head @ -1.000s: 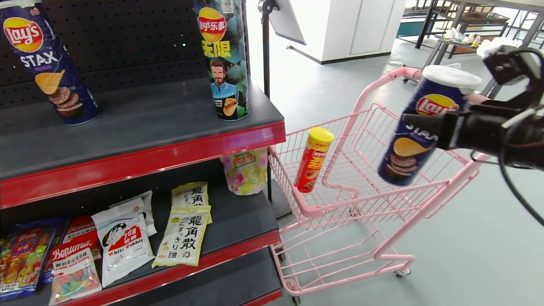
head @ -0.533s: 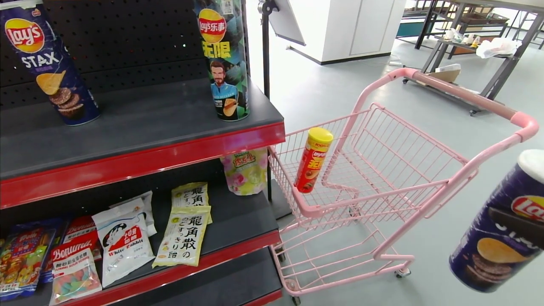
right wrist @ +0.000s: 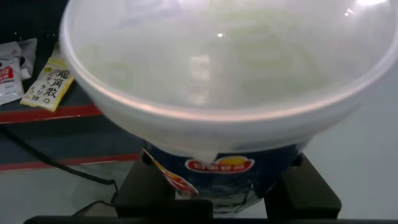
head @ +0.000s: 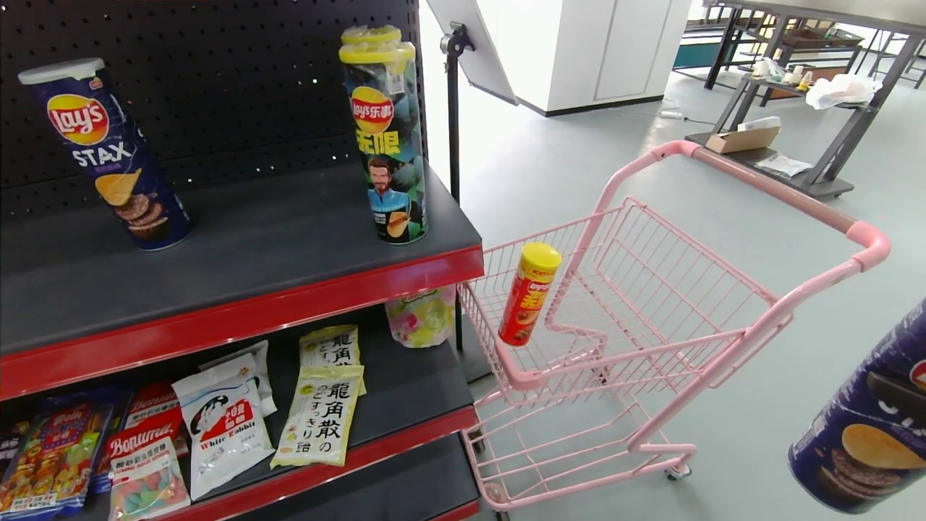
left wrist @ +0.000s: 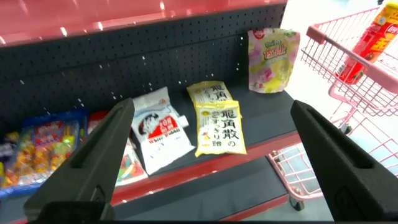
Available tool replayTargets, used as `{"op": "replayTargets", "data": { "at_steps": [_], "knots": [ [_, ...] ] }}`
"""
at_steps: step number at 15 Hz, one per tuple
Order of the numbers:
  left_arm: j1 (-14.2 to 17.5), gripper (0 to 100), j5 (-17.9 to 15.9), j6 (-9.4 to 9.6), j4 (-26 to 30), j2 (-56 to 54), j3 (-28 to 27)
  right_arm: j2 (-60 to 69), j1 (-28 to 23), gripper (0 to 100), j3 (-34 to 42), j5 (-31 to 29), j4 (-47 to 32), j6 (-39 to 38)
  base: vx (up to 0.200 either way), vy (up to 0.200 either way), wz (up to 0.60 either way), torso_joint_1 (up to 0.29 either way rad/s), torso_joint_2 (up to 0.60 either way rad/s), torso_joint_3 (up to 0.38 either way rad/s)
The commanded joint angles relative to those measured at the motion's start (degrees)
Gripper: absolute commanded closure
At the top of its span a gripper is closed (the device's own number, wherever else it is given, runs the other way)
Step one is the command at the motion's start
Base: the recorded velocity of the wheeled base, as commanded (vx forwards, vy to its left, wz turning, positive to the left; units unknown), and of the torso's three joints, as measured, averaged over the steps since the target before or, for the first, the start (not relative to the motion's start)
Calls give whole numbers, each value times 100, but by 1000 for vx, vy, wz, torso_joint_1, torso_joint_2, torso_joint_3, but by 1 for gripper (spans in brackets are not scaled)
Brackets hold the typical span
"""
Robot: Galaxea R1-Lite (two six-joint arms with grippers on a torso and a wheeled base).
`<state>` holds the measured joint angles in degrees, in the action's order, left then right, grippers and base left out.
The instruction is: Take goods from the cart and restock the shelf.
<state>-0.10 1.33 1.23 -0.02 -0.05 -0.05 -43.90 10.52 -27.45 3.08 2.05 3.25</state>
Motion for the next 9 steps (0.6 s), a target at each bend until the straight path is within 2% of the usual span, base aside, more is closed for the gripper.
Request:
{"op": "replayTargets", "data": {
  "at_steps": [1, 3, 9],
  "knots": [
    [1, 0, -1, 88, -15, 5, -4, -31, 11, 100, 3, 17, -3, 8, 0, 0, 0, 207, -535, -339],
    [1, 0, -142, 228, -33, 5, 5, -93, 11, 100, -14, 17, 6, 52, 0, 0, 0, 227, -581, -354],
    [1, 0, -150, 176, -6, 5, -4, -128, 29, 100, 3, 26, 6, 140, 0, 0, 0, 223, -541, -322]
  ]
}}
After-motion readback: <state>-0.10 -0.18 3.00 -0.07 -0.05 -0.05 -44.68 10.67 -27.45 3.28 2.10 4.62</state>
